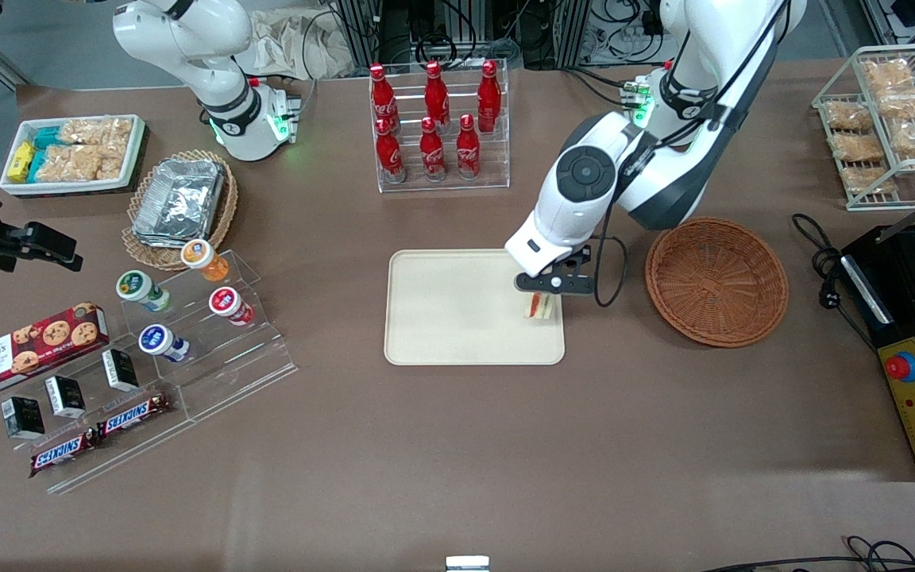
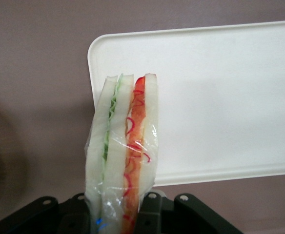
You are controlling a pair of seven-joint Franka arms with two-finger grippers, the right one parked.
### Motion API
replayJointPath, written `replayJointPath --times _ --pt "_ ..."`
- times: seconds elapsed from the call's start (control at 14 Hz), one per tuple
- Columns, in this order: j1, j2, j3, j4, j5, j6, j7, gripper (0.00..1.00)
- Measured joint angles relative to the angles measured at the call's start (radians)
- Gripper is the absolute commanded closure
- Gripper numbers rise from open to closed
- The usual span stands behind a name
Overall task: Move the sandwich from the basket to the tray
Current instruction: 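Carry the sandwich over the cream tray with the left gripper, then lower the sandwich onto the tray and open the left gripper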
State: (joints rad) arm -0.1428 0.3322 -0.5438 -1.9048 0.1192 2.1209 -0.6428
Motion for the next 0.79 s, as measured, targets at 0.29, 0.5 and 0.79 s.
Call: replayJointPath --times 0.29,0.5,0.79 --pt "-0.009 0.106 0.0 -0.007 0.12 0.085 -0.113 1.0" --pt "-0.009 0.155 0.0 -0.007 0.15 0.123 -0.154 1.0" --pt "-0.01 0.192 0.001 -0.005 0.221 0.147 -0.222 1.0"
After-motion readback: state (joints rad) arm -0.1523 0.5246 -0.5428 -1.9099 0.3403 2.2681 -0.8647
